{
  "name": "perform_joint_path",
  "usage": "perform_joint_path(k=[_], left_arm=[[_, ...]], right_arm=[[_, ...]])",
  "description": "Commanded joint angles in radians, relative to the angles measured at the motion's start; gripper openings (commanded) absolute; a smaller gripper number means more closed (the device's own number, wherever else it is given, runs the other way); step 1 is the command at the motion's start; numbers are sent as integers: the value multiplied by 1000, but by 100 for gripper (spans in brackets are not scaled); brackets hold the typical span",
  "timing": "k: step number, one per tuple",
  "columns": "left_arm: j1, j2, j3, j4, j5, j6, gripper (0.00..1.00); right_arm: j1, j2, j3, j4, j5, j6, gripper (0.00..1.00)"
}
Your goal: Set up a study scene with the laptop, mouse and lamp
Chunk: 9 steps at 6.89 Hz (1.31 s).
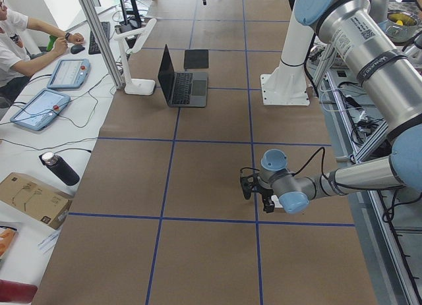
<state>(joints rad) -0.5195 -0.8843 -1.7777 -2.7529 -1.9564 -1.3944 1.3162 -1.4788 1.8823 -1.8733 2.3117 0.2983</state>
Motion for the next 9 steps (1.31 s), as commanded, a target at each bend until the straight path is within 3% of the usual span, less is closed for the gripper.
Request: perform_joint_path(k=[1,5,9], left_arm=[[108,38,0,-47,2,-58,100],[327,24,1,-51,92,-230,99],[391,21,24,-79,128,-226,99]], right_arm=[[0,-1,0,0,2,1,99],[0,-3,-8,14,6,-1,99],[-2,0,-8,20,8,2,99]])
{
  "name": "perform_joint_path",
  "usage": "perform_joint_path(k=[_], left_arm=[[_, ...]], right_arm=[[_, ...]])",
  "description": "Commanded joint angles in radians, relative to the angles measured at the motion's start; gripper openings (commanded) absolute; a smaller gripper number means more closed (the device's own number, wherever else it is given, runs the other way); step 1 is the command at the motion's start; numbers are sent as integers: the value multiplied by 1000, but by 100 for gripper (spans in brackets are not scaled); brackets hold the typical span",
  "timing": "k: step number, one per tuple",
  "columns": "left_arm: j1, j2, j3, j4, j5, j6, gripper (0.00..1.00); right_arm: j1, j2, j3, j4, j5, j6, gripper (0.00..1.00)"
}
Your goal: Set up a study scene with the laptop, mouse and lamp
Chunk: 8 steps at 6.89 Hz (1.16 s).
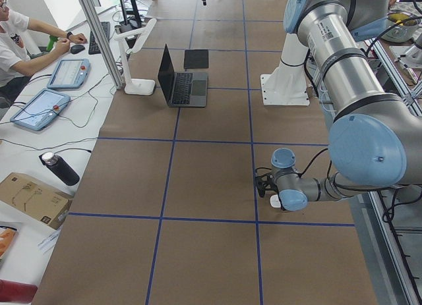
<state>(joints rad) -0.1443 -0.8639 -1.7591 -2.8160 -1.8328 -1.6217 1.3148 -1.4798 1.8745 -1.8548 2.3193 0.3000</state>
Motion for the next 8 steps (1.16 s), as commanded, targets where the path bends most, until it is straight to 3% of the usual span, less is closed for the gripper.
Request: perform_joint_path(k=[1,4,6,8], left_arm=[[17,0,6,-16,4,2,99],[22,3,33,-60,4,2,80],[22,5,33,-75,3,-1,56],[20,6,30,-114,1,-1,46]], right_arm=[[0,1,2,2,0,1,99],[0,4,6,2,0,2,99],[0,6,9,2,0,5,99],[0,12,9,2,-1,4,99]])
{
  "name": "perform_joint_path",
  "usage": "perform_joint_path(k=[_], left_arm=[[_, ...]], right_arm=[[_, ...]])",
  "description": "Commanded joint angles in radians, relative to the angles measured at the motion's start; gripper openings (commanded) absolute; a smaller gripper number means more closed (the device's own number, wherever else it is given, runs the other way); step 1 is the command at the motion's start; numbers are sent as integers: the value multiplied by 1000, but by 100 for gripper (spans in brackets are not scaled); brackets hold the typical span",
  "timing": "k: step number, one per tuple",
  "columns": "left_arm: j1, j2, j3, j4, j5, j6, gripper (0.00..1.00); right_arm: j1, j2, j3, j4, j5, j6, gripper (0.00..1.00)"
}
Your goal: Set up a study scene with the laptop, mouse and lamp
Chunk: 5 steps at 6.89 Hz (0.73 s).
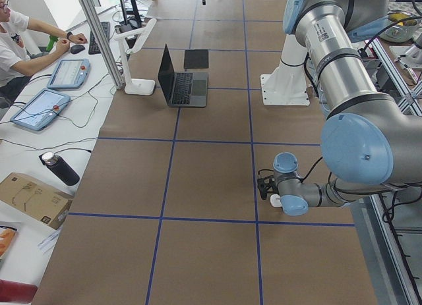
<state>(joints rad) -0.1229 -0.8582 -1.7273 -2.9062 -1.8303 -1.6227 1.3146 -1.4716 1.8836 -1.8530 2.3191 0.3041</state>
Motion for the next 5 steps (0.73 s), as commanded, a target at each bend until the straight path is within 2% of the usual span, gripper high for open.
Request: perform_joint_path(k=[1,3,5], left_arm=[[-6,1,-33,-33,-3,0,46],[-11,-5,-136,-22,-6,0,46],[-24,-25,-188,5,-39,0,46]], right_arm=[[-2,5,-4,0,-1,-2,99],[-2,5,-11,0,-1,-3,99],[-5,5,-18,0,-1,-3,99]])
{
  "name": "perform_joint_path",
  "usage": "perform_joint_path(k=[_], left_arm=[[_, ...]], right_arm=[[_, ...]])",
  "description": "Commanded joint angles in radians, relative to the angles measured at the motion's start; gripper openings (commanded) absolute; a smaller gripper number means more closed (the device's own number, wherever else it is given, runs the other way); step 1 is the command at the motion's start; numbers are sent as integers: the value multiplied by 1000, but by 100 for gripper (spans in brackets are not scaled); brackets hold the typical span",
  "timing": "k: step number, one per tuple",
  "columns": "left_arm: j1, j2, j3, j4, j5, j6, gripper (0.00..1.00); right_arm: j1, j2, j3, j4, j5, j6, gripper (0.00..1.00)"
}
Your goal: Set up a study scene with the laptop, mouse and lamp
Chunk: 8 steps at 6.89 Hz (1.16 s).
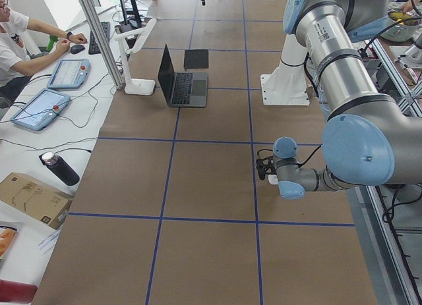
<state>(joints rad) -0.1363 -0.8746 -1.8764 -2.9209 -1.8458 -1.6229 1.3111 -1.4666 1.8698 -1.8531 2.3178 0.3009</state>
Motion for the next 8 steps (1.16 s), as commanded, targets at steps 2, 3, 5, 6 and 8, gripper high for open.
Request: perform_joint_path(k=[2,3,5,6,8], left_arm=[[-49,-106,-128,168,-32,9,46],[-80,-183,-130,240,-32,44,46],[-130,-314,-183,412,-36,64,46],[-156,-401,-185,493,-38,87,46],[-229,-650,-184,786,-61,199,46]], right_arm=[[-1,0,-14,0,0,1,99],[-1,0,-23,0,2,1,99],[-4,0,-35,0,3,1,99],[-7,2,-46,0,3,0,99],[-9,2,-98,70,5,3,99]])
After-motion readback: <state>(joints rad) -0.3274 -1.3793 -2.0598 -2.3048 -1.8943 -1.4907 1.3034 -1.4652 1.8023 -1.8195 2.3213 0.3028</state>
